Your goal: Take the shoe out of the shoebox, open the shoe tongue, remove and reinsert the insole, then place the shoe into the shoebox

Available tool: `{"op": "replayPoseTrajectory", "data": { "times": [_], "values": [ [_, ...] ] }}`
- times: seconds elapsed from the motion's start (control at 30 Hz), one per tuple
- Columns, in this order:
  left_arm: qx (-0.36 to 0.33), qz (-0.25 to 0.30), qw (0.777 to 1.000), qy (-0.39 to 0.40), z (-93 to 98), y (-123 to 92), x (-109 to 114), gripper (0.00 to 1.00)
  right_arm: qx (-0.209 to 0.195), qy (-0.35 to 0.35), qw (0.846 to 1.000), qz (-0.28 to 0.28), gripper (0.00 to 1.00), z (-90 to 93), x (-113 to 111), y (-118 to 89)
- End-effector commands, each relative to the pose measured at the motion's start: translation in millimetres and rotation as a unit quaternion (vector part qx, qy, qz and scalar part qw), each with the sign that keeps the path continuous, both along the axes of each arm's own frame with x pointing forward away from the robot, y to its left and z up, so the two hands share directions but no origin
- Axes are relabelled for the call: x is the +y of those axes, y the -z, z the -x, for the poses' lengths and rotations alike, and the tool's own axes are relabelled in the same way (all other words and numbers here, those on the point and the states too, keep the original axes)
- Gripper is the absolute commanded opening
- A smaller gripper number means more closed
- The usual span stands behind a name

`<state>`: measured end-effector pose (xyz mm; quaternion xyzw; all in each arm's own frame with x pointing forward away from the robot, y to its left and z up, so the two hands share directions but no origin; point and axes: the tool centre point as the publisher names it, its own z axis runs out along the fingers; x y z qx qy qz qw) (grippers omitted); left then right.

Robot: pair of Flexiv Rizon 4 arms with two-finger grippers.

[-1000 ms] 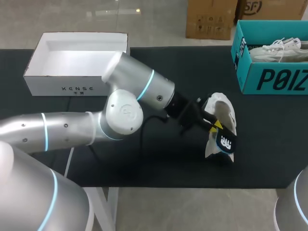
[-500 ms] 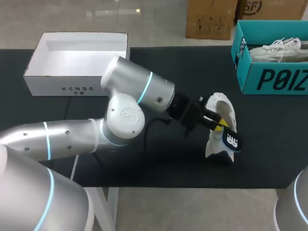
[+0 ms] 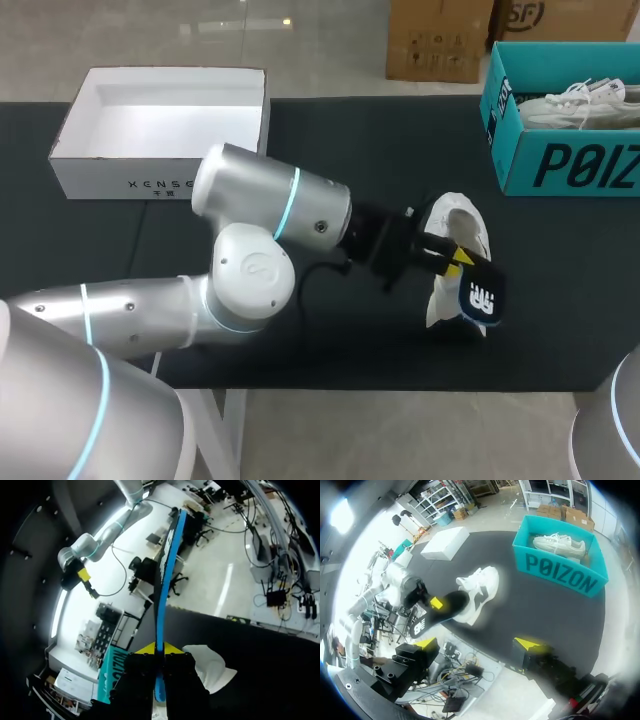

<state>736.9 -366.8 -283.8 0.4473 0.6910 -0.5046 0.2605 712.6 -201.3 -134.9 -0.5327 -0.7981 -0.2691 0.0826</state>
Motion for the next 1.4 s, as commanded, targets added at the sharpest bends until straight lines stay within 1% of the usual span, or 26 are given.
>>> {"op": "replayPoseTrajectory", "data": {
  "times": [0.03, 0.23, 0.43, 0.53, 0.67, 0.77, 1.0, 1.23, 1.4],
  "values": [
    [0.005, 0.012, 1.000, -0.022, 12.7, 6, 10, 0.00, 0.002, -0.001, 1.000, 0.001, 1.00, -1.3, 0, 0],
    [0.027, 0.037, 0.998, -0.041, 14.0, 15, 9, 0.00, 0.002, -0.001, 1.000, 0.001, 1.00, -1.3, 0, 0],
    [0.042, 0.039, 0.997, -0.047, 14.6, 23, 8, 0.00, 0.002, -0.001, 1.000, 0.001, 1.00, -1.3, 0, 0],
    [0.047, 0.048, 0.997, -0.041, 12.9, 23, 4, 0.00, 0.002, -0.001, 1.000, 0.001, 1.00, -1.3, 0, 0],
    [0.037, 0.044, 0.998, -0.029, 6.7, 20, -3, 0.00, 0.002, -0.001, 1.000, 0.001, 1.00, -1.3, 0, 0],
    [0.037, 0.042, 0.998, -0.029, 1.8, 23, -4, 0.00, 0.002, -0.001, 1.000, 0.001, 1.00, -1.3, 0, 0],
    [0.046, 0.027, 0.998, -0.036, -12.1, 37, -2, 0.00, 0.002, -0.001, 1.000, 0.001, 1.00, -1.3, 0, 0],
    [0.033, 0.009, 0.998, -0.046, -29.2, 41, -1, 0.00, 0.002, -0.001, 1.000, 0.001, 1.00, -1.3, 0, 0],
    [0.019, -0.024, 0.998, -0.048, -37.5, 43, 6, 0.00, 0.002, -0.001, 1.000, 0.001, 1.00, -1.3, 0, 0]
  ]
}}
